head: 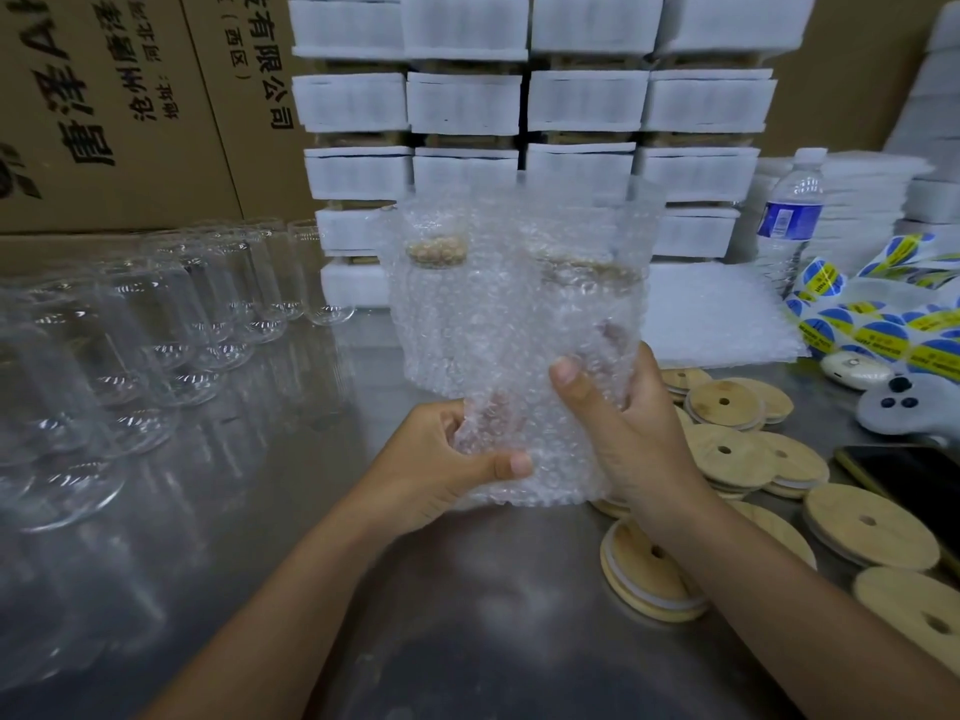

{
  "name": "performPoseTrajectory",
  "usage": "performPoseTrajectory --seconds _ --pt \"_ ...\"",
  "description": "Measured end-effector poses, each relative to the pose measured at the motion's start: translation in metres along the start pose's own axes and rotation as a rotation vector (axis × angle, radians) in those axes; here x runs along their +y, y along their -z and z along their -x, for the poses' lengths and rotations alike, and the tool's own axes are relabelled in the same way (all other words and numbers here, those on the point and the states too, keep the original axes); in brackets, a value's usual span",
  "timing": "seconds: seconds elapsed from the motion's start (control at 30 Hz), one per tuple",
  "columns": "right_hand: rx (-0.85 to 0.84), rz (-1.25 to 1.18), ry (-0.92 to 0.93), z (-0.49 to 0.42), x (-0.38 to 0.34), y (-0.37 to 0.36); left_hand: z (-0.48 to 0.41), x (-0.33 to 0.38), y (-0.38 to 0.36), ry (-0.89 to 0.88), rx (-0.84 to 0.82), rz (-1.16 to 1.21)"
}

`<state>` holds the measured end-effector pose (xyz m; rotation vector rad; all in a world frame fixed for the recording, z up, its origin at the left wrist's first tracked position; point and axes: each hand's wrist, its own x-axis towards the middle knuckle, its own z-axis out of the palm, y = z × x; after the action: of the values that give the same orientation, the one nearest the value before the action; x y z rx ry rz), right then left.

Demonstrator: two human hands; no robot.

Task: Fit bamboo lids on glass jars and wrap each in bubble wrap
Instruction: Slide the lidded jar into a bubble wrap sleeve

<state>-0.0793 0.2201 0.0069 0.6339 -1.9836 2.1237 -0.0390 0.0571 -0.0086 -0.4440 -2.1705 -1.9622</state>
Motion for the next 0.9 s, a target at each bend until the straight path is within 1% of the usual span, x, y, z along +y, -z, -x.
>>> performPoseTrajectory --seconds 0.17,0.3,0.33,0.37,0.47,0.53,0.63,0.73,0.9 --pt "-0.002 -0.004 -0.045 -0.001 0.003 -0.001 0.0 -0.005 0.003 -0.036 0.043 -0.031" --pt "0.007 -0.045 -0.084 -0.006 0.001 -0.008 0.003 -0.003 0.008 -0.038 0.046 -0.112" --pt "0.01 -0.035 -0.081 -0.009 0.0 -0.012 0.002 -0.003 0.011 -0.043 0.083 -0.128" --pt "0.013 -0.02 -0.07 -0.012 -0.001 -0.017 0.0 -0.002 0.015 -0.046 0.154 -0.126" --pt "-0.002 0.02 -0.062 -0.022 -0.005 -0.038 -0.005 0.003 0.029 -0.083 0.441 -0.093" --pt "-0.023 0.014 -0.085 -0.029 -0.004 -0.054 -0.007 0.004 0.034 -0.12 0.533 -0.078" --pt "-0.032 0.027 -0.108 -0.04 0.004 -0.077 -0.01 -0.001 0.037 -0.157 0.609 -0.107" --pt "-0.013 0.074 -0.151 -0.046 0.018 -0.092 -0.015 -0.012 0.041 -0.115 0.669 -0.141" --pt "0.03 0.087 -0.151 -0.047 0.033 -0.102 -0.016 -0.021 0.043 -0.069 0.634 -0.152"
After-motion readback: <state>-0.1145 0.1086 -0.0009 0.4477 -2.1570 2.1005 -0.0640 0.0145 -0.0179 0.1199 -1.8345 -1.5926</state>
